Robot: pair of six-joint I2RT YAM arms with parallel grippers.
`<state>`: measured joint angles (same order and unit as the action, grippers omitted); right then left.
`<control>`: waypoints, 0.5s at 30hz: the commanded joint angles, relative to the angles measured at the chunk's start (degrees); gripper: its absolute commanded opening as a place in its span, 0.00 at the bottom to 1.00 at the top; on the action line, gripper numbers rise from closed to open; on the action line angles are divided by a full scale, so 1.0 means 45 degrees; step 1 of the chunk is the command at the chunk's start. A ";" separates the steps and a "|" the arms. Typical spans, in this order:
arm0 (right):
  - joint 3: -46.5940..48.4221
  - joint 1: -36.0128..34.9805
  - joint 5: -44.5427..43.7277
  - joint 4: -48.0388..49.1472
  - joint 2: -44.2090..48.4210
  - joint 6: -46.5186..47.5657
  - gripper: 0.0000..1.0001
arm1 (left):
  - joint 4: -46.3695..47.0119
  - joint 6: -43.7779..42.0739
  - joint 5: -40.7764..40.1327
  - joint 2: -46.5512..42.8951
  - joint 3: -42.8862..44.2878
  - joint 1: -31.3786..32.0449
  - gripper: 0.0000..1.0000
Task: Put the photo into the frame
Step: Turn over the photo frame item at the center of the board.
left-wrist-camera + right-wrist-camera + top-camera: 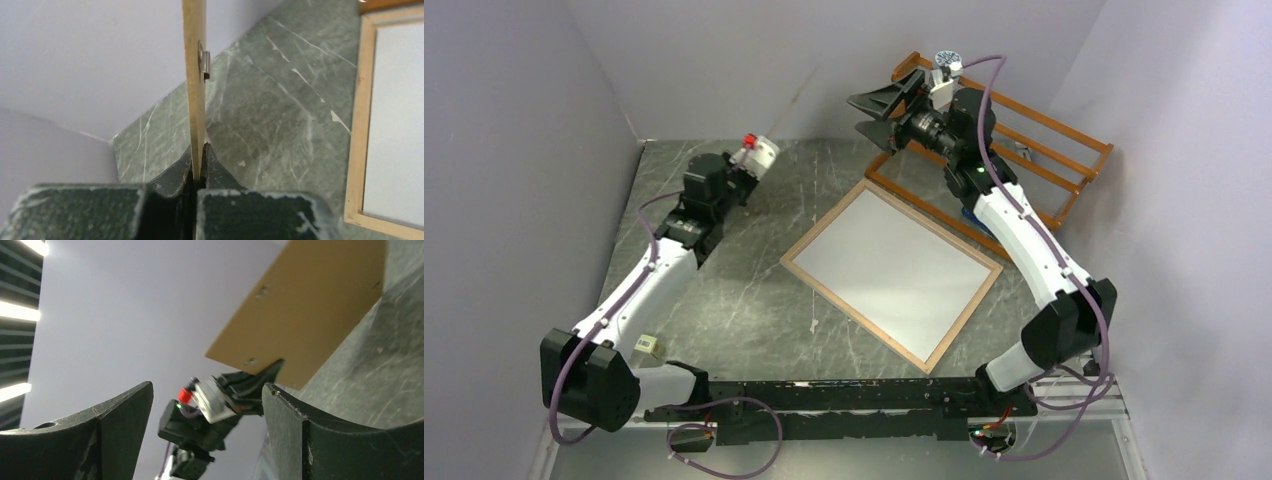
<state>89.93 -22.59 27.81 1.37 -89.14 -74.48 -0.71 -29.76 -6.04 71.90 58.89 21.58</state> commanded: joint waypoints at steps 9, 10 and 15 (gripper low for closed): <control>-0.1720 0.0464 -0.6633 -0.6830 0.1885 0.7081 0.81 | -0.2683 0.6436 0.2630 -0.0228 0.3791 -0.3204 0.02; -0.2086 0.0495 -0.7336 -0.7443 0.1983 0.7203 0.82 | -0.2924 0.6996 0.2629 -0.0149 0.4125 -0.3330 0.03; -0.4339 0.0906 -0.8092 -0.8540 0.2679 0.7164 0.86 | -0.3886 0.8868 0.3425 0.0044 0.5388 -0.4016 0.03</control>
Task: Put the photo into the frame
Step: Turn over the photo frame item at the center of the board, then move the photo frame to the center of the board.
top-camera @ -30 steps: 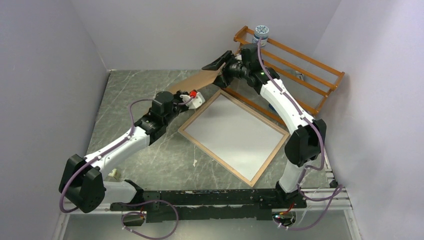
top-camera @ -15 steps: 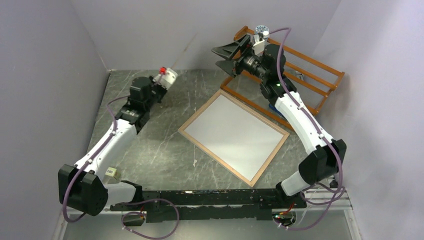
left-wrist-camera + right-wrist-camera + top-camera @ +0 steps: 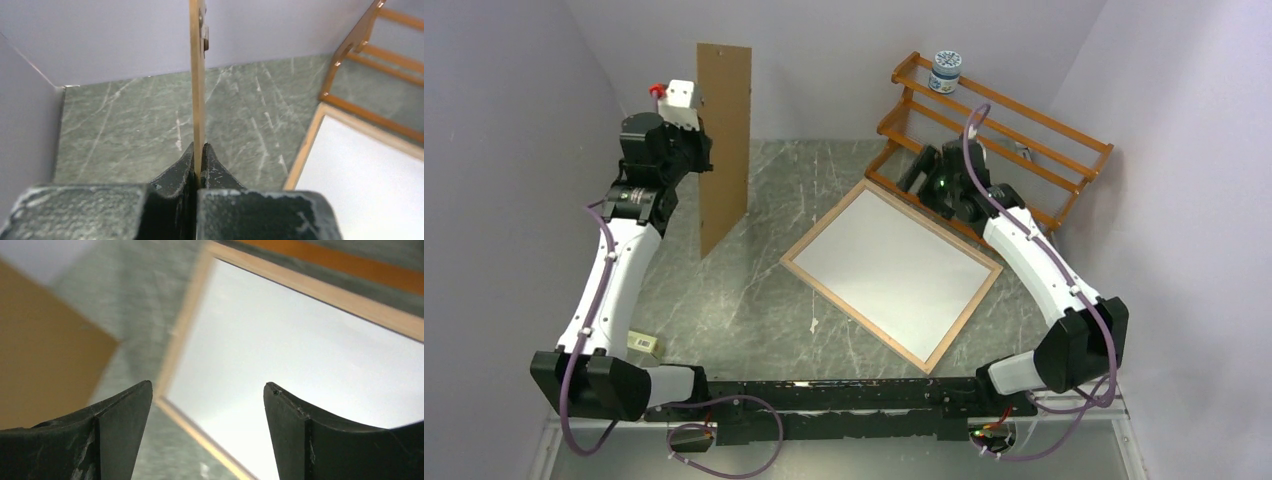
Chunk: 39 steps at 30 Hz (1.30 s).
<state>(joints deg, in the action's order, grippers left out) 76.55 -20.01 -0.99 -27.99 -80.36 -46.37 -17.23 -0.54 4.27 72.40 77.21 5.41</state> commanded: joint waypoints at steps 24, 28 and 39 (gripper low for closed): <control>-0.1896 -0.3090 0.3386 -0.0752 -0.3001 0.5480 0.67 | 0.0657 0.9744 0.7991 0.1889 0.3137 -0.4198 0.03; -0.1728 -0.4085 0.3162 -0.1120 -0.3754 0.6027 0.60 | 0.1197 1.0153 0.8411 0.2308 0.3181 -0.5050 0.03; -0.1122 -0.5786 0.2488 -0.2293 -0.5078 0.7010 0.50 | 0.2197 1.0947 0.9207 0.2597 0.2700 -0.6199 0.03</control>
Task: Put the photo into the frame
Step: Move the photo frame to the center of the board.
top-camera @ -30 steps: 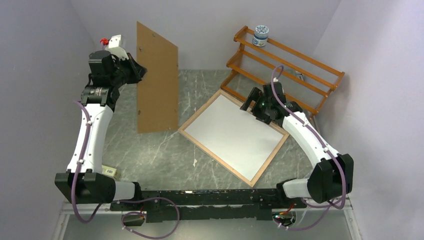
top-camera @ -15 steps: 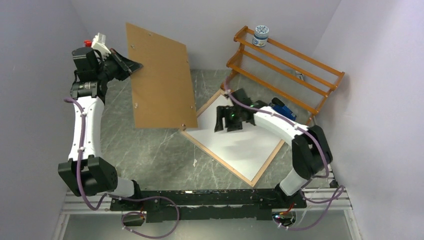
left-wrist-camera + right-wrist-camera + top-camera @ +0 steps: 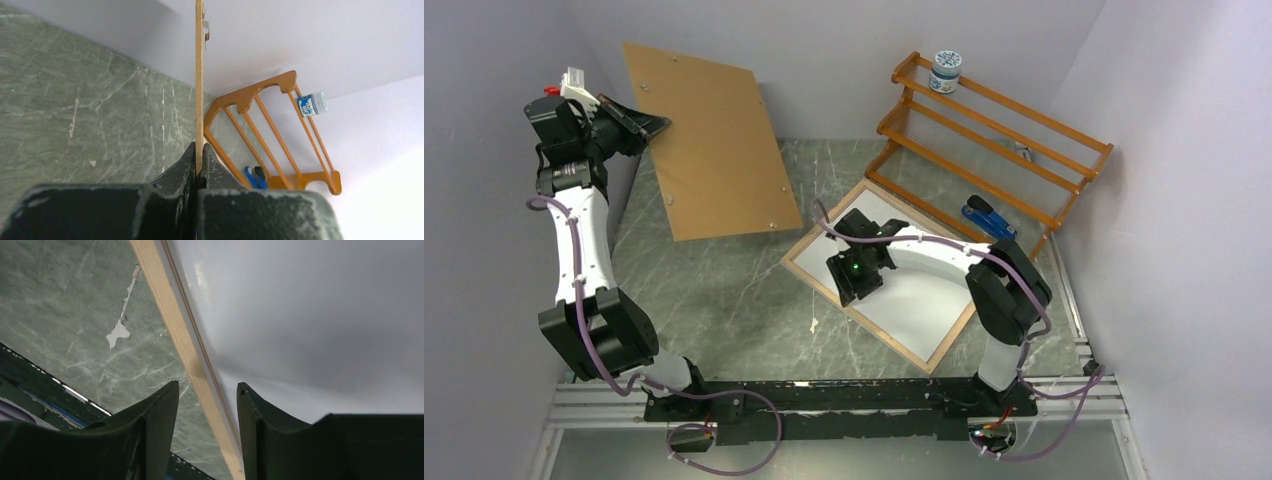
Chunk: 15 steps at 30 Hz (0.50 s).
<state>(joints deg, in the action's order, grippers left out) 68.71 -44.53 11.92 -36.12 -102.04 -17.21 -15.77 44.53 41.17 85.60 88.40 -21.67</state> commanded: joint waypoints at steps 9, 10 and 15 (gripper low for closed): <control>0.1089 -0.0810 -0.0516 -0.0741 -0.0996 0.0735 0.42 | 0.1696 0.0867 0.0816 -0.0364 0.0008 -0.0406 0.03; 0.1181 -0.0834 -0.0571 -0.0740 -0.1040 0.0726 0.39 | 0.1689 0.0912 0.0779 -0.0335 0.0046 -0.0434 0.03; 0.1808 -0.1043 -0.0632 -0.0864 -0.1404 0.0748 0.24 | 0.1632 0.0994 0.0708 -0.0019 0.0511 -0.0489 0.03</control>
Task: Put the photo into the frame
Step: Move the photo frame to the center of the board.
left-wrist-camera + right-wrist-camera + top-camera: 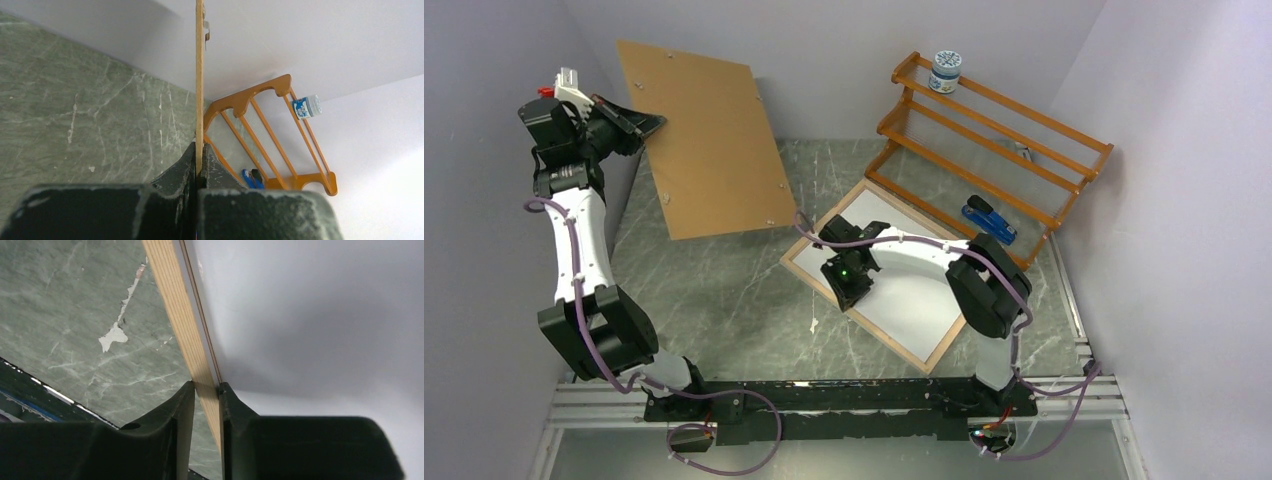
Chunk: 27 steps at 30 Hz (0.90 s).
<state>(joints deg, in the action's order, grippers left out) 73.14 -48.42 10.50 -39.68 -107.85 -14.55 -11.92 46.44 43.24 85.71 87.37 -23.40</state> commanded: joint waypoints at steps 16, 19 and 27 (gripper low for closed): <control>0.7928 -0.0717 -0.0402 -0.0231 -0.4007 -0.3281 0.15 | -0.1361 -0.0481 -0.1147 0.1133 0.2984 -0.0991 0.02; 1.0066 -0.0743 -0.0332 -0.0234 -0.5146 -0.4338 0.14 | -0.1878 -0.0768 -0.1668 0.1085 0.3246 -0.1032 0.03; 1.1347 -0.0709 -0.1110 -0.0242 -0.5494 -0.5959 0.37 | -0.2055 -0.1141 -0.1436 0.0772 0.2737 -0.1207 0.02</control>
<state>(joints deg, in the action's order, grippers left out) 122.87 -51.79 8.47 -41.98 -135.52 -36.05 -23.77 41.17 34.81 91.81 98.74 -28.32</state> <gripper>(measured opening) 0.292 0.042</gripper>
